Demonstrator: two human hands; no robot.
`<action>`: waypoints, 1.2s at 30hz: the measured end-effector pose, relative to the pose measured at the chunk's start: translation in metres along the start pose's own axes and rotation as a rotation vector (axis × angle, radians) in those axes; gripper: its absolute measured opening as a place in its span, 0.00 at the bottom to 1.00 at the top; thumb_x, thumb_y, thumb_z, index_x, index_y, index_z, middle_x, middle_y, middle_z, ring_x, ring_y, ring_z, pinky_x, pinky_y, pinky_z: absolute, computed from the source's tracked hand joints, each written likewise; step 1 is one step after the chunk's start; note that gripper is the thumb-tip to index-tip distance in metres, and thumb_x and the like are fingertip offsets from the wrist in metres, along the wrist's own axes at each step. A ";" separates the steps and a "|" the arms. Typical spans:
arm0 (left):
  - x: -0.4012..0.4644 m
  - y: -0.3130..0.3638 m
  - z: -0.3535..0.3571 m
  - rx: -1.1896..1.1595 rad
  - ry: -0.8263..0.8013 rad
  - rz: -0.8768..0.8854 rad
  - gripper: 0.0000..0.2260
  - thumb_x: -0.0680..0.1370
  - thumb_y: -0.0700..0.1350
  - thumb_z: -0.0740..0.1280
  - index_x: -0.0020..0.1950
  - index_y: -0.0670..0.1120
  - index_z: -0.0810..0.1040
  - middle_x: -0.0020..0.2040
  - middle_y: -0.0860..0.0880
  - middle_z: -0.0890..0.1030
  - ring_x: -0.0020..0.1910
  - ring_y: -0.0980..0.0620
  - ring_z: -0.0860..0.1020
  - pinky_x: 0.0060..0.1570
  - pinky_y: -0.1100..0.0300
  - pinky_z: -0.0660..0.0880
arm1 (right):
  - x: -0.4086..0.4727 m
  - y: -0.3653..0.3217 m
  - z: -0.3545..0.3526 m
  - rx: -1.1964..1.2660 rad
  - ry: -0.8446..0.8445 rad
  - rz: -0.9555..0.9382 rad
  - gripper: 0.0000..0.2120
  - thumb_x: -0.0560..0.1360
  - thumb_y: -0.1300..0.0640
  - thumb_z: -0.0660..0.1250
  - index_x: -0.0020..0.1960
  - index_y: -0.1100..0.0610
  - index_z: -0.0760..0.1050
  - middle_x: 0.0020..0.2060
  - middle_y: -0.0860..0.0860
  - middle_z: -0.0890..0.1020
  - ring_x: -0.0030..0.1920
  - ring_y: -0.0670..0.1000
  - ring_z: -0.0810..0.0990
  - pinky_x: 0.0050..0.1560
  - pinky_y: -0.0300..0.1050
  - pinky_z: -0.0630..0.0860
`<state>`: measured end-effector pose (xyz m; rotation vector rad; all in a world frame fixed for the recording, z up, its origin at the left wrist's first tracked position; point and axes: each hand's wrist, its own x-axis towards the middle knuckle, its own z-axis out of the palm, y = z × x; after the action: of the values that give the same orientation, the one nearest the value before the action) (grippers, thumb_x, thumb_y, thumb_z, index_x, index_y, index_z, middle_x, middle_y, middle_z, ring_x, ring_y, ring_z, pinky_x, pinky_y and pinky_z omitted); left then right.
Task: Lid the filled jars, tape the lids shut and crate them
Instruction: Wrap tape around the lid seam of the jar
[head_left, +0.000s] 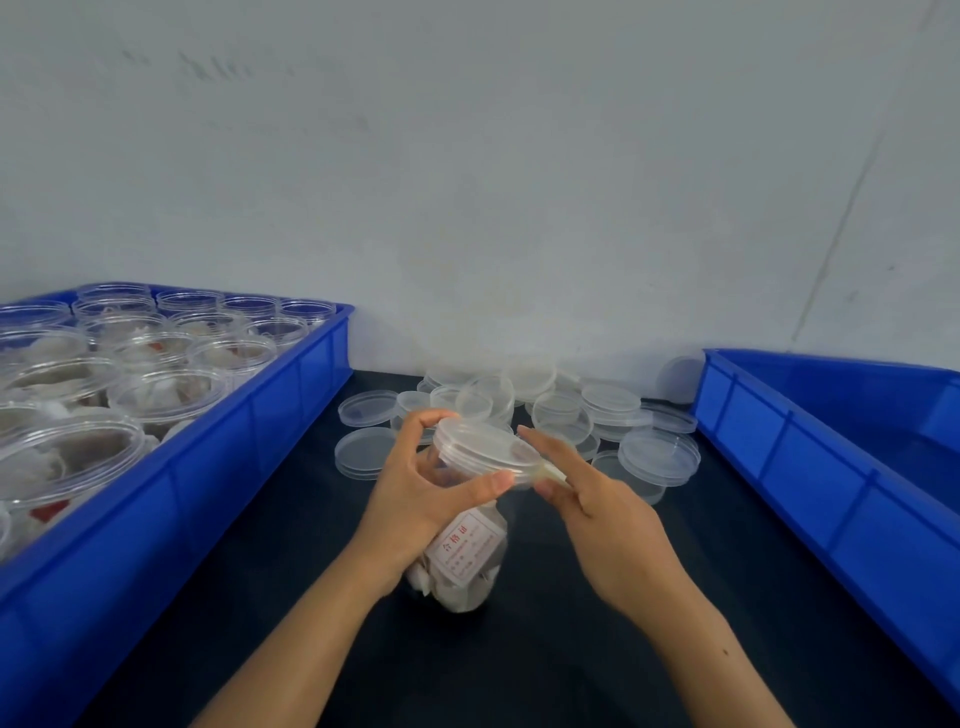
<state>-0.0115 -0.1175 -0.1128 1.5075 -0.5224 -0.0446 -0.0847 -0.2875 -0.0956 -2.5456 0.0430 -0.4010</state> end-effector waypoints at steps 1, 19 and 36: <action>0.000 0.000 0.000 -0.014 -0.011 0.000 0.35 0.56 0.56 0.78 0.61 0.54 0.70 0.49 0.64 0.82 0.48 0.63 0.82 0.41 0.71 0.77 | 0.000 0.001 0.001 -0.002 0.007 -0.004 0.21 0.82 0.46 0.52 0.71 0.26 0.53 0.39 0.52 0.80 0.33 0.46 0.75 0.35 0.39 0.72; -0.018 -0.002 0.014 0.553 0.177 0.247 0.32 0.72 0.68 0.59 0.70 0.51 0.61 0.65 0.56 0.68 0.62 0.58 0.72 0.57 0.59 0.73 | -0.006 -0.002 0.013 -0.008 0.145 0.023 0.20 0.82 0.45 0.54 0.72 0.31 0.59 0.31 0.47 0.75 0.32 0.45 0.73 0.33 0.33 0.67; -0.017 -0.010 0.013 0.364 0.270 0.160 0.34 0.57 0.71 0.72 0.60 0.62 0.69 0.53 0.66 0.78 0.53 0.66 0.77 0.50 0.65 0.76 | -0.010 -0.004 0.012 0.287 -0.016 -0.085 0.23 0.83 0.51 0.54 0.68 0.24 0.56 0.59 0.53 0.79 0.61 0.54 0.75 0.60 0.46 0.74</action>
<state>-0.0281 -0.1247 -0.1275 1.7854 -0.4458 0.3921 -0.0906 -0.2771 -0.1055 -2.2716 -0.1206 -0.3888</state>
